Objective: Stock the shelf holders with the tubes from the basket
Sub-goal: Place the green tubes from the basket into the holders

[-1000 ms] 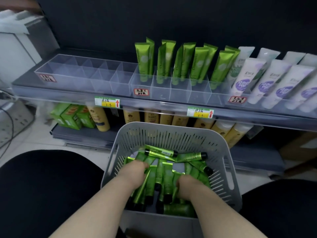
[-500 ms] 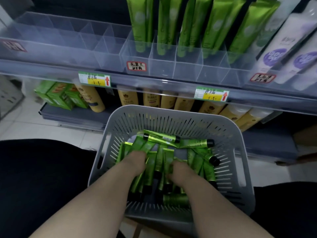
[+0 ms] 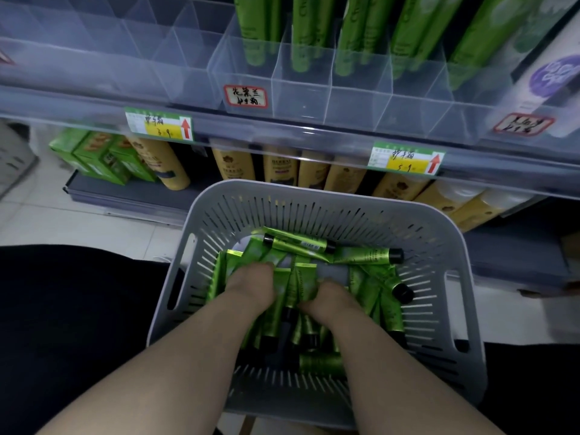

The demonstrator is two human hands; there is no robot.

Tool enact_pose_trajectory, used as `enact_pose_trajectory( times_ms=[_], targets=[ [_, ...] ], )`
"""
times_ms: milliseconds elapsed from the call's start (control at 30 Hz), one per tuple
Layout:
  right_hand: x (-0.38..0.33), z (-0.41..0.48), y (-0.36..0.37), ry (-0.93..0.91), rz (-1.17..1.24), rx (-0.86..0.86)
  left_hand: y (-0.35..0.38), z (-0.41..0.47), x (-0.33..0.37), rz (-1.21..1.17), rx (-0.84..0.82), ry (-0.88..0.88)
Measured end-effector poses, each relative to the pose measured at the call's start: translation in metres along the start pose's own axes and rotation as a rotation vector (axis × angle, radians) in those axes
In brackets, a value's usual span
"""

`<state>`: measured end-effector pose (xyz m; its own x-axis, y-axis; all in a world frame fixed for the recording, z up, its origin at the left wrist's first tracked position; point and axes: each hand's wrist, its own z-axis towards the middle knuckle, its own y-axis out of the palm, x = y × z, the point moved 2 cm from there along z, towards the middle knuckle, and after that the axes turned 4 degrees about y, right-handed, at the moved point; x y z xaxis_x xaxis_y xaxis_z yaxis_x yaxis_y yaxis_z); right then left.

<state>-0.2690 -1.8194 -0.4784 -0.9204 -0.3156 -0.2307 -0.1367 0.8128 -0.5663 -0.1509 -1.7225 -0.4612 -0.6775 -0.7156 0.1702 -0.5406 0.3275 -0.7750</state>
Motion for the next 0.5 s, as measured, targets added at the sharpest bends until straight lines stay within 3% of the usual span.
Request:
enact_pose_trajectory(
  times_ms=[233, 367, 500],
  targets=[
    [-0.003, -0.009, -0.002, -0.011, 0.013, 0.003, -0.011, -0.010, -0.003, -0.257, 0.000, -0.090],
    [-0.002, -0.021, -0.010, -0.007, 0.049, -0.093, -0.015, -0.019, -0.008, -0.442, 0.069, -0.120],
    [-0.004, -0.041, -0.016, -0.085, -0.062, -0.108, -0.023, -0.031, -0.010, -0.579, 0.147, -0.075]
  ],
)
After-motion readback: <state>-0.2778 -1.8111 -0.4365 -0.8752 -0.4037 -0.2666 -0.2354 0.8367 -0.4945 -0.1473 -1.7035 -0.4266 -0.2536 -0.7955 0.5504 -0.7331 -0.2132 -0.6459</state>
